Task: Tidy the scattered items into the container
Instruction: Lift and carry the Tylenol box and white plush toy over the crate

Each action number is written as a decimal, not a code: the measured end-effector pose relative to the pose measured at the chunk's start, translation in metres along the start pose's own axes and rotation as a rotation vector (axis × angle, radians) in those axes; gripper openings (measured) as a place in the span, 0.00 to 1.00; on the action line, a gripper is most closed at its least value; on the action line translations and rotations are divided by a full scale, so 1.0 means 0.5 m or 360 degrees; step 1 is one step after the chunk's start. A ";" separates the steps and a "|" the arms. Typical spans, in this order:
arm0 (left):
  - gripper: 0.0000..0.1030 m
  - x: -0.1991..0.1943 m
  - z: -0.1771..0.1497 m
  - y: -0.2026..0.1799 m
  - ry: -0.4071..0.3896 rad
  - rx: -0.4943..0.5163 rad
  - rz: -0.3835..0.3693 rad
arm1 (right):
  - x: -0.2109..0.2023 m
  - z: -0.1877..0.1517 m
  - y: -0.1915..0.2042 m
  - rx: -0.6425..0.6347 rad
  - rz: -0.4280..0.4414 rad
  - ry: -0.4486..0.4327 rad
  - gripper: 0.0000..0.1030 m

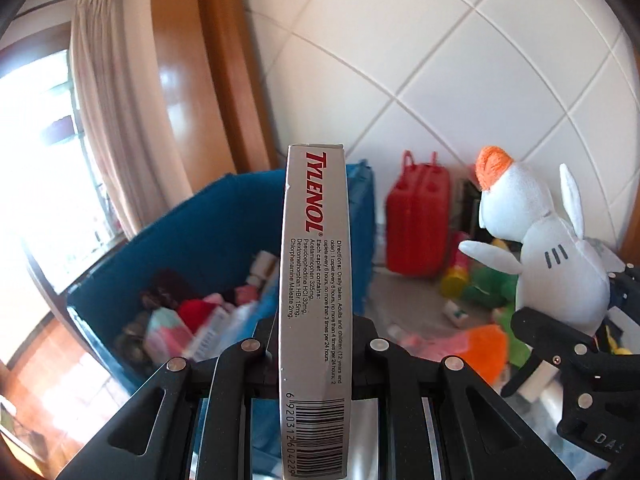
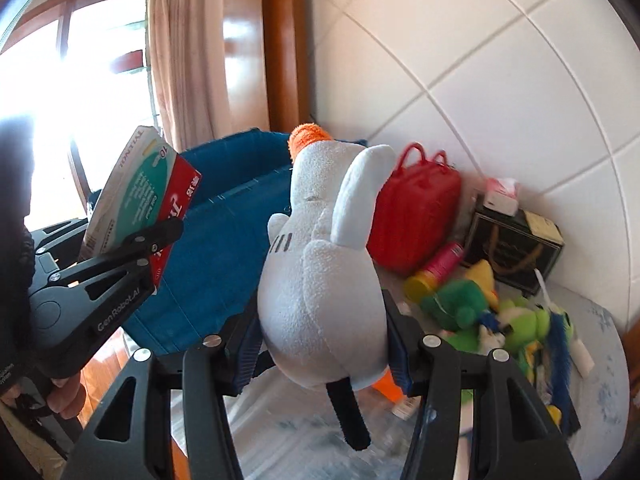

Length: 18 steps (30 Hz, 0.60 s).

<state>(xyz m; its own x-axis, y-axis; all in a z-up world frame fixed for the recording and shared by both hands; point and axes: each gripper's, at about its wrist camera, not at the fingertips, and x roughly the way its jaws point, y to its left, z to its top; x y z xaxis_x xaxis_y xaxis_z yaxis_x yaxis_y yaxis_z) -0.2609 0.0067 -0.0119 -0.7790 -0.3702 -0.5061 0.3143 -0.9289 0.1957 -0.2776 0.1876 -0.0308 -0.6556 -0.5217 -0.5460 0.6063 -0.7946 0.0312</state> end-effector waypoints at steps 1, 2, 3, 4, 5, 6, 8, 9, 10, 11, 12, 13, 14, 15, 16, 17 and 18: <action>0.19 0.022 0.006 0.050 0.0025 -0.0007 0.0024 | 0.023 0.025 0.039 0.0010 0.0030 -0.0006 0.51; 0.19 0.039 0.007 0.093 0.0047 -0.0015 0.0037 | 0.055 0.056 0.091 0.0012 0.0074 -0.0003 0.51; 0.18 0.055 0.006 0.129 0.0068 -0.0017 0.0048 | 0.072 0.070 0.127 0.0005 0.0100 0.0000 0.51; 0.18 0.076 0.006 0.163 0.0098 -0.0019 0.0065 | 0.093 0.089 0.165 0.0004 0.0112 0.0003 0.51; 0.19 0.098 0.002 0.199 0.0135 -0.0026 0.0078 | 0.113 0.106 0.201 -0.0003 0.0126 0.0004 0.51; 0.19 0.120 -0.004 0.233 0.0172 -0.0039 0.0076 | 0.135 0.121 0.238 0.0000 0.0123 0.0013 0.51; 0.19 0.160 -0.011 0.274 0.0229 -0.0061 0.0054 | 0.177 0.138 0.293 -0.0006 0.0118 0.0058 0.51; 0.19 0.176 -0.017 0.294 0.0252 -0.0072 0.0038 | 0.202 0.144 0.321 -0.0018 0.0122 0.0088 0.51; 0.19 0.191 -0.022 0.312 0.0275 -0.0079 0.0025 | 0.222 0.148 0.340 -0.0025 0.0120 0.0114 0.51; 0.19 0.204 -0.026 0.326 0.0292 -0.0084 0.0014 | 0.241 0.151 0.360 -0.0032 0.0111 0.0142 0.51; 0.19 0.214 -0.029 0.338 0.0303 -0.0089 0.0005 | 0.249 0.149 0.367 -0.0034 0.0096 0.0166 0.51; 0.19 0.223 -0.032 0.351 0.0317 -0.0093 -0.0011 | 0.263 0.149 0.380 -0.0042 0.0076 0.0195 0.51; 0.19 0.227 -0.036 0.363 0.0331 -0.0095 -0.0029 | 0.277 0.150 0.385 -0.0046 0.0056 0.0219 0.51; 0.19 0.230 -0.040 0.372 0.0341 -0.0095 -0.0047 | 0.287 0.149 0.391 -0.0049 0.0038 0.0242 0.51; 0.19 0.235 -0.044 0.378 0.0351 -0.0090 -0.0063 | 0.297 0.148 0.398 -0.0054 0.0018 0.0266 0.51; 0.19 0.240 -0.049 0.381 0.0363 -0.0082 -0.0079 | 0.307 0.144 0.401 -0.0058 0.0000 0.0277 0.51; 0.19 0.245 -0.054 0.385 0.0373 -0.0074 -0.0098 | 0.317 0.144 0.402 -0.0057 -0.0025 0.0295 0.51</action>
<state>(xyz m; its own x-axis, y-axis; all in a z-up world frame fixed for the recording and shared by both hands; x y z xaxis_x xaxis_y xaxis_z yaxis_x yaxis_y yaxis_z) -0.2811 -0.2172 -0.0588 -0.6521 -0.2961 -0.6979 0.2987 -0.9465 0.1225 -0.2919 -0.0771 -0.0510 -0.5728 -0.4404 -0.6913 0.6144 -0.7890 -0.0064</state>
